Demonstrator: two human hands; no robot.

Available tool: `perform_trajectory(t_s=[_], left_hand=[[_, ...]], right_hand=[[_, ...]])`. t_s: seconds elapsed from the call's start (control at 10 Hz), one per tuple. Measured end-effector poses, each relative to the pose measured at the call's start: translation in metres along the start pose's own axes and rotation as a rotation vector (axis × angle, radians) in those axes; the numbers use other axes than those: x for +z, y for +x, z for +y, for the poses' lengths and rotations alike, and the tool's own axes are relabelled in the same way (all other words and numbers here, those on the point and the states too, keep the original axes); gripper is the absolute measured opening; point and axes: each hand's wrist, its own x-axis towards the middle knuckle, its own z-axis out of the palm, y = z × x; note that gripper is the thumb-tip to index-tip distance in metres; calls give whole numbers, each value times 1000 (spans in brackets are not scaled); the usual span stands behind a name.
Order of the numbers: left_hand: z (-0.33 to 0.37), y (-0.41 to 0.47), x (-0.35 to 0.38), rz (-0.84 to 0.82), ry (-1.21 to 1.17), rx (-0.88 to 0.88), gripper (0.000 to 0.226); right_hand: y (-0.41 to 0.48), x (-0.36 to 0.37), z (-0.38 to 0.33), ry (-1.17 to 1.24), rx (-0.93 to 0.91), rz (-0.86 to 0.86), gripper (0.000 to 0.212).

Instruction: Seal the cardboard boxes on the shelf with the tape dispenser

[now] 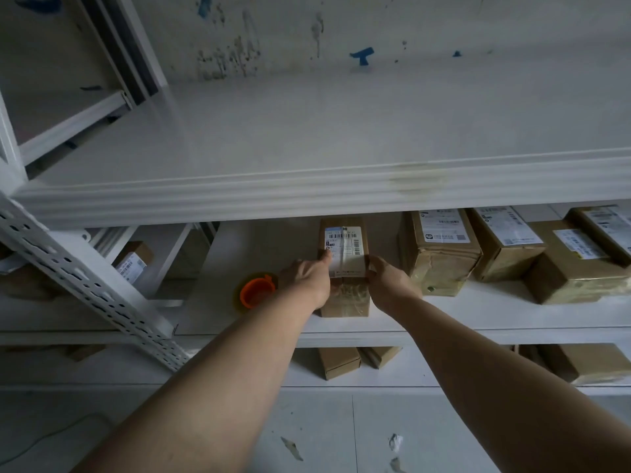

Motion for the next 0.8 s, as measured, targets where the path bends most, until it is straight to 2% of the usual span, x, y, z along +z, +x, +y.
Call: perform_trajectory(t_s=[0.1,0.2,0.3,0.6,0.7,0.8], left_hand=[[-1,12,0,63,35,2,49],[-1,11,-3,62,25,-32,50],[6,7,-8,-16,-100,-70,69],[1,-13,-2,34,-80,-62,83],[-3,-24,-4,2,-86,-70,83],[-7,-40,-9,-5,-95,-37,71]], right_hand=[[8,-1,0,-34,-32,-29,37],[19,-1,10,108,20,-46,42],[21,-2,29,81,104,26,42],[-3,-4,42,58,80,111,33],[-16,-3,38,48,72,120,30],[-28,1,34,67,90,154,29]])
